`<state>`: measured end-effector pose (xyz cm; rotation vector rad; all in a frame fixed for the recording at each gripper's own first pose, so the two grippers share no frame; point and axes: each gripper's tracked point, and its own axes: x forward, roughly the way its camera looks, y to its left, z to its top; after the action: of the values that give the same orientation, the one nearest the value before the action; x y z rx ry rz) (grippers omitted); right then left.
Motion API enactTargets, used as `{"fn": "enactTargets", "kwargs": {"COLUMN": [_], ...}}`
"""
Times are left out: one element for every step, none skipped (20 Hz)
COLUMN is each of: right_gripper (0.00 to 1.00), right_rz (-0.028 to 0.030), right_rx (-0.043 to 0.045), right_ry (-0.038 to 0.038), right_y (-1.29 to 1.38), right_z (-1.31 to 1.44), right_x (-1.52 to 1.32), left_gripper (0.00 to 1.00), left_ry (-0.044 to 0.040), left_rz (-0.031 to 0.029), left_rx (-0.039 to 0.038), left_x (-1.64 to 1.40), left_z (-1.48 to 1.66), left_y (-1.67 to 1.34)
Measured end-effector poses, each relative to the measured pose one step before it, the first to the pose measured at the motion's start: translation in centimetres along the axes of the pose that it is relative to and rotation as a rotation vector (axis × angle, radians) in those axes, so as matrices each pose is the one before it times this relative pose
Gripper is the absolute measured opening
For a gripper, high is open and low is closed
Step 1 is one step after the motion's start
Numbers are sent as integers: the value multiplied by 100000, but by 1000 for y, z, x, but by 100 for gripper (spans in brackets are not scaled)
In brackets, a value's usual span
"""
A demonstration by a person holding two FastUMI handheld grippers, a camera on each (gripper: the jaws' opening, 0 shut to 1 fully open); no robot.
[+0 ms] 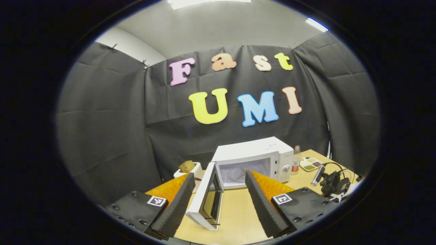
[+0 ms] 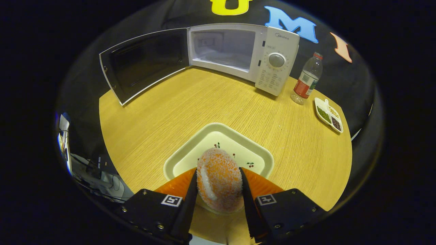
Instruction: Open the microwave oven with the left hand, put the food in, and close the microwave oven.
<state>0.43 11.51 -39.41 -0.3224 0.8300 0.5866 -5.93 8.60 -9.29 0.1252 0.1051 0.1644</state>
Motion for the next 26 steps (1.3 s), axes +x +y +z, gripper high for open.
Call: {"fn": "enactTargets", "kwargs": {"right_gripper": [65,65,65,65,64,65,65,63,65,65,65,63,65,64,64,64,64,64,64,64,64,64,64,64,64,64], "right_rz": [149,-240,-236,-29,679,1815,1410,1833,2013,2480,2158,2058,1435,1550,614,1185,222,-275,-591,-788,-328,-910,-1201,-1001,-2164,-1240], "right_rx": [1344,1034,824,1238,2714,3601,4860,4689,4716,4418,4001,2770,2642,3047,3744,4001,3864,3218,2816,3023,3070,2595,1881,1129,598,722], "right_ry": [-1430,-1124,-1859,-2398,-2420,-1883,-2863,-2522,-1963,-2222,-2170,-1536,-2747,-1668,-1529,-2052,-2046,-2066,-2449,-2218,-1766,-2524,-2134,-2192,-2408,-2124], "right_y": [-25,56,-24,209,304,741,599,746,934,1110,1026,936,670,877,552,583,506,381,257,377,260,233,95,24,-151,-25], "right_z": [932,889,1278,1275,1451,1222,1461,1349,1275,1105,1179,919,1153,582,677,598,693,692,711,564,555,524,679,357,482,319], "right_x": [-371,-425,-468,-426,-450,-343,-406,-208,-307,-121,71,194,475,548,544,880,926,764,982,964,1063,1027,1276,1243,1349,1280], "left_gripper": [98,100,100,100,100,98,100,98,100,100,100,100,100,100,98,100,100,97,97,97,100,100,100,100,100,100], "left_ry": [234,-234,-192,169,210,90,10,-25,721,289,234,-16,403,504,-279,-89,164,0,12,725,565,-15,423,609,400,673], "left_rz": [-360,-206,-327,-232,-270,-361,-677,-758,-104,-573,-239,-337,-171,-302,-449,-494,-430,-573,-397,-401,-467,-655,-631,-410,-722,-610], "left_rx": [-485,-415,-231,113,324,332,167,-164,-465,-627,-530,-259,-453,-436,-283,197,635,745,836,631,347,127,263,298,353,591], "left_x": [136,39,108,105,251,132,174,140,263,327,193,248,248,352,361,281,286,259,271,218,274,192,216,293,462,382], "left_z": [-90,-158,-14,-250,-181,-246,-51,-154,-333,-167,-118,-47,-245,-82,102,194,73,25,-121,-179,-257,-17,-142,-277,-276,-321], "left_y": [115,31,131,193,237,115,109,261,266,338,296,361,357,321,308,371,438,473,486,534,445,448,281,303,143,136]}}
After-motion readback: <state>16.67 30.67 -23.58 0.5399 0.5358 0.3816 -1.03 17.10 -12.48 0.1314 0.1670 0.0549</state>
